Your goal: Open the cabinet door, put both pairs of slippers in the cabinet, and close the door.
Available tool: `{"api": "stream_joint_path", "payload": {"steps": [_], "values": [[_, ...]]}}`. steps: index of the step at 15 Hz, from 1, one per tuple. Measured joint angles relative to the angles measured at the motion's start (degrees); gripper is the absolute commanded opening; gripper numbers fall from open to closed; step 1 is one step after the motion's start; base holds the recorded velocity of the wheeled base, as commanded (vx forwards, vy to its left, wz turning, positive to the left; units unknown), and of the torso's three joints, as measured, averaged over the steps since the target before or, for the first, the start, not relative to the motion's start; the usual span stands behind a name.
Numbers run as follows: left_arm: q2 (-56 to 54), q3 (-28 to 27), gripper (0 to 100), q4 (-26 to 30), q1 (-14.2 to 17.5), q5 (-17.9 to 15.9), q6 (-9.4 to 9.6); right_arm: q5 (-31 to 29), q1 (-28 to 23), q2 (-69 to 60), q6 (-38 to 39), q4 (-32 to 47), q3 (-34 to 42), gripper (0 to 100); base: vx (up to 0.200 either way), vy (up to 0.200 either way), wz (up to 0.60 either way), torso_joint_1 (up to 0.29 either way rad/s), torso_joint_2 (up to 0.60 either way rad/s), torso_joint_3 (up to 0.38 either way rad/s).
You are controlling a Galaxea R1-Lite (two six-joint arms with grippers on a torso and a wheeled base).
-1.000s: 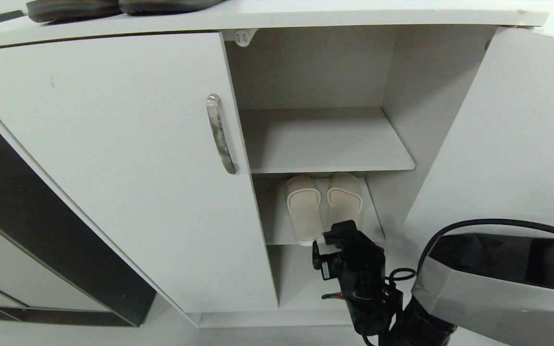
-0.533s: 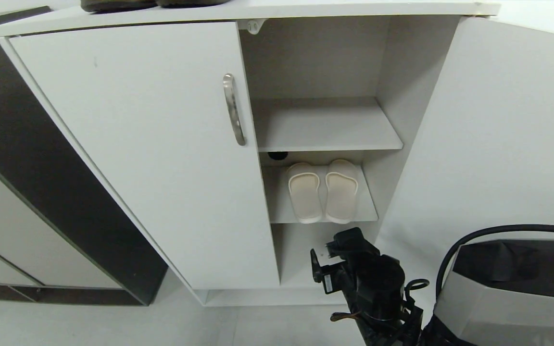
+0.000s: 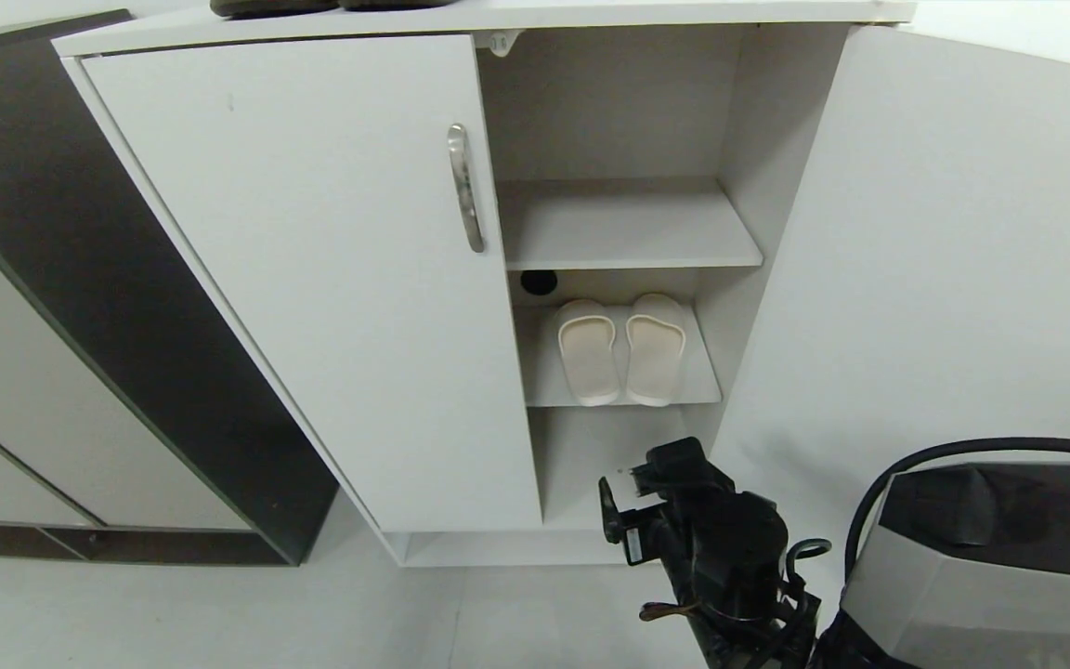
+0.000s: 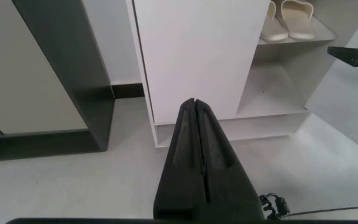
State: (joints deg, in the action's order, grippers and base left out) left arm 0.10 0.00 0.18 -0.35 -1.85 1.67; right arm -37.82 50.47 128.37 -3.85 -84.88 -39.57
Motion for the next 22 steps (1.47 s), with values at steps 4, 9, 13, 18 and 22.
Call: {"api": "stream_joint_path", "payload": {"steps": [4,9,13,18,22], "values": [[0.0,0.0,0,0.02,0.0,-0.09,-0.01,0.0,-0.04,0.0,0.0,0.0,0.0,100,0.0,0.0,0.0,0.002,0.0,0.179],[0.0,0.0,0,0.0,0.0,-0.06,-0.01,0.0,-0.11,0.0,0.0,0.01,0.05,100,0.0,0.0,0.0,0.003,0.0,0.202],[0.0,0.0,0,0.0,0.0,-0.06,-0.61,6.73,-0.48,-1.55,2.85,-0.65,1.57,100,0.0,0.0,0.0,0.001,0.0,0.125],[0.0,0.0,0,0.0,0.0,-0.09,-0.72,10.12,-0.2,-4.56,3.47,0.11,5.01,100,0.0,0.0,0.0,0.0,0.0,0.0],[0.0,0.0,0,0.0,0.02,-0.11,-0.69,10.09,-0.09,-4.61,2.68,0.06,5.6,100,0.0,0.2,0.0,0.0,0.0,0.008]]}}
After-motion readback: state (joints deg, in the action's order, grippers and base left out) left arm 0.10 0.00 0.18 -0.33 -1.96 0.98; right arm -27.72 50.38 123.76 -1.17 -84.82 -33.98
